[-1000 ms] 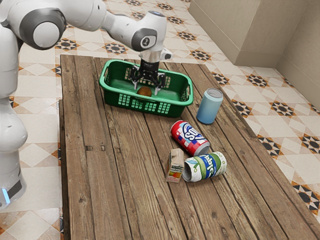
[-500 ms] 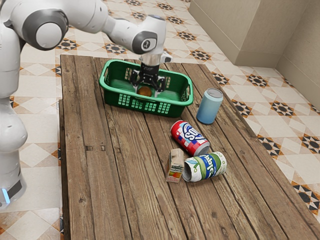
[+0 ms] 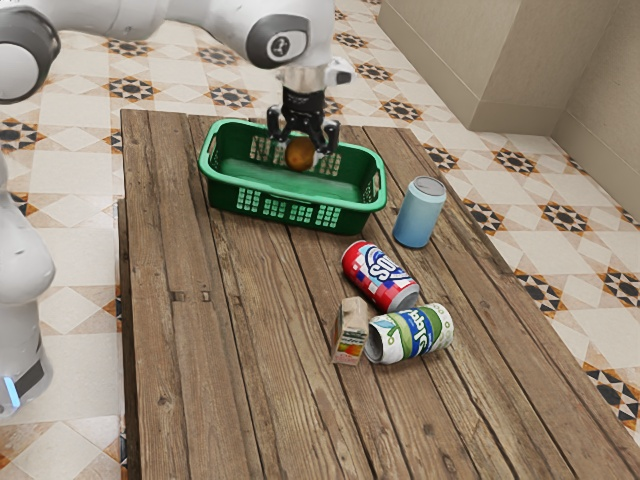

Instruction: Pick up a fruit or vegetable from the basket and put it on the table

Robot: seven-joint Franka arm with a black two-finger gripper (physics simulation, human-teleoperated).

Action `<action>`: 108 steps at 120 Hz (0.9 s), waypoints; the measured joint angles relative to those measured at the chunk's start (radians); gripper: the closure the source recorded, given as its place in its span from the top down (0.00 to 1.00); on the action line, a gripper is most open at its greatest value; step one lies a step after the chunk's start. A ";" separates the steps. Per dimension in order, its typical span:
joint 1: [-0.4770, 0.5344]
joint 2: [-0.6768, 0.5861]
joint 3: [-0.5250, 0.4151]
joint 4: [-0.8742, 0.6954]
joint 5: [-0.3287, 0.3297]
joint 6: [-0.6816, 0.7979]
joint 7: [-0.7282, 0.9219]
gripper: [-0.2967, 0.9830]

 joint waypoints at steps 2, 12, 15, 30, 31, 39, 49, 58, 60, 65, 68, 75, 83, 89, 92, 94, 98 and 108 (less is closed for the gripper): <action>0.000 -0.007 -0.013 0.000 0.001 -0.006 0.001 0.43; -0.005 -0.019 -0.063 -0.001 0.002 -0.031 0.005 0.43; -0.006 -0.020 -0.075 -0.001 0.002 -0.037 0.006 0.42; -0.006 -0.030 -0.130 -0.015 0.000 -0.055 0.012 0.42; -0.006 -0.032 -0.133 -0.018 0.000 -0.056 0.012 0.42; -0.005 -0.044 -0.157 -0.034 -0.003 -0.061 0.015 0.42; -0.005 -0.047 -0.177 -0.041 -0.005 -0.065 0.018 0.42; -0.005 -0.043 -0.201 -0.041 -0.006 -0.065 0.020 0.42; -0.005 -0.041 -0.206 -0.041 -0.006 -0.065 0.021 0.42; -0.006 -0.039 -0.216 -0.042 -0.007 -0.065 0.022 0.42; -0.006 -0.039 -0.219 -0.042 -0.008 -0.065 0.022 0.42; -0.006 -0.038 -0.224 -0.042 -0.009 -0.065 0.024 0.42; -0.005 -0.037 -0.235 -0.043 -0.011 -0.065 0.026 0.49; -0.005 -0.037 -0.249 -0.043 -0.015 -0.064 0.028 0.58; -0.005 -0.037 -0.253 -0.043 -0.017 -0.064 0.029 0.61; -0.005 -0.037 -0.255 -0.043 -0.019 -0.065 0.030 0.62; -0.005 -0.037 -0.257 -0.043 -0.021 -0.065 0.032 0.65; -0.005 -0.038 -0.260 -0.042 -0.025 -0.065 0.036 0.70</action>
